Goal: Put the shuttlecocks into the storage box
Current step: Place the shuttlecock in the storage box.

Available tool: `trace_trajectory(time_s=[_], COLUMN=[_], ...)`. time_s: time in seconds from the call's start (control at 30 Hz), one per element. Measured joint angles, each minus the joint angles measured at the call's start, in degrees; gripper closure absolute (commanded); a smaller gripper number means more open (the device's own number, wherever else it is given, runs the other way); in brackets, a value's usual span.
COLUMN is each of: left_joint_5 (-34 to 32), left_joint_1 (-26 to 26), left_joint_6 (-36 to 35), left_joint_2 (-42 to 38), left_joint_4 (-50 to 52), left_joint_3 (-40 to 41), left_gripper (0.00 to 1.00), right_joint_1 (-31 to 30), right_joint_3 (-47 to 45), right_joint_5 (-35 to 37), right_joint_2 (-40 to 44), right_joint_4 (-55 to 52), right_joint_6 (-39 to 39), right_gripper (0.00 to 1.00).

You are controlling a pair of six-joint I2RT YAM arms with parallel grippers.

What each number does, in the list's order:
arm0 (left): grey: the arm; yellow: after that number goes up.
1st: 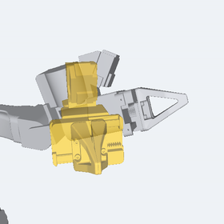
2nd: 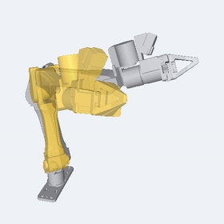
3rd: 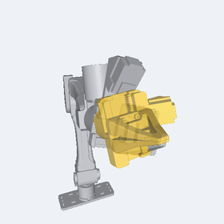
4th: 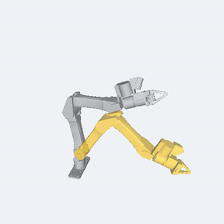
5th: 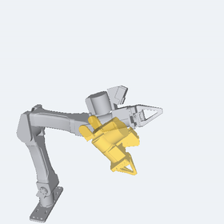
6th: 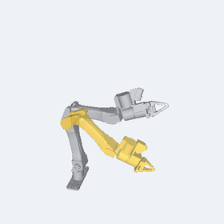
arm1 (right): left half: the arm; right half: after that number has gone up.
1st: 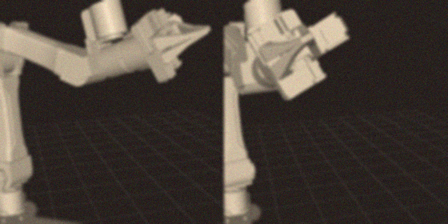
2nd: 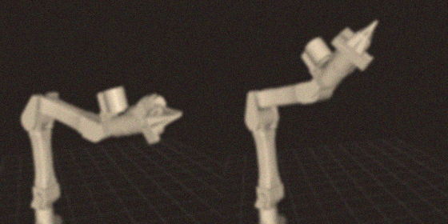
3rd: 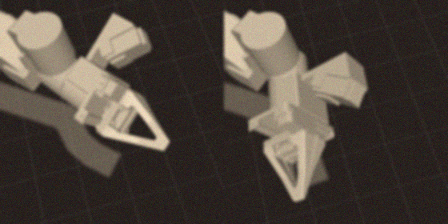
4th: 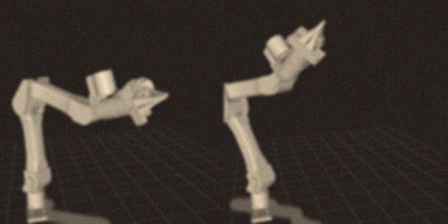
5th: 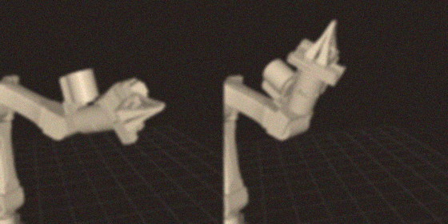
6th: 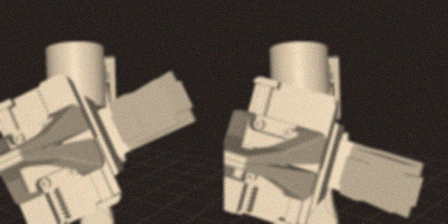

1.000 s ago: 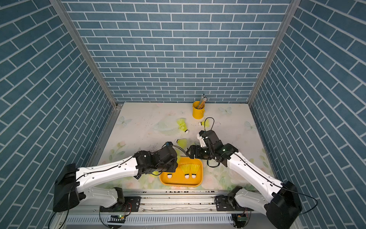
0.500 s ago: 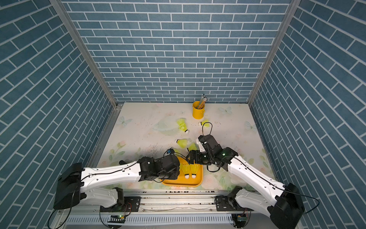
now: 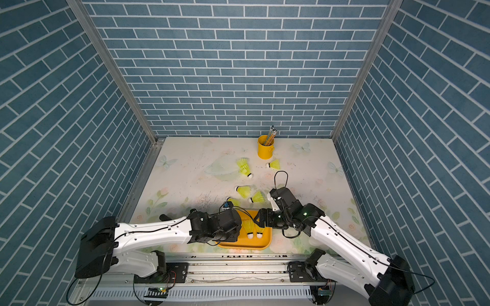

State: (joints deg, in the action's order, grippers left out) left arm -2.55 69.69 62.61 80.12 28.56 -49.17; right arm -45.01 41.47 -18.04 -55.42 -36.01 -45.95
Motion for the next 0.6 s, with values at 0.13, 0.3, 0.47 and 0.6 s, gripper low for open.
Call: trace_trajectory(time_s=[0.13, 0.3, 0.47, 0.6], left_joint_5=[-0.3, -0.5, -0.6, -0.6], left_joint_1=[0.4, 0.6, 0.9, 1.1], left_joint_6=[0.0, 0.3, 0.6, 0.8], left_joint_2=[0.8, 1.0, 1.1, 2.1], left_joint_4=[0.1, 0.2, 0.2, 0.0], left_joint_3=[0.0, 0.0, 0.0, 0.0], left_gripper=[0.74, 0.74, 0.72, 0.66], right_joint_1=[0.0, 0.0, 0.0, 0.0], right_joint_3=[0.0, 0.0, 0.0, 0.0], right_joint_5=[0.0, 0.0, -0.2, -0.5], right_joint_2=[-0.1, -0.7, -1.1, -1.6], right_joint_4=[0.1, 0.5, 0.7, 0.7], right_joint_6=[-0.3, -0.3, -0.3, -0.3], right_gripper=[0.17, 0.17, 0.17, 0.17])
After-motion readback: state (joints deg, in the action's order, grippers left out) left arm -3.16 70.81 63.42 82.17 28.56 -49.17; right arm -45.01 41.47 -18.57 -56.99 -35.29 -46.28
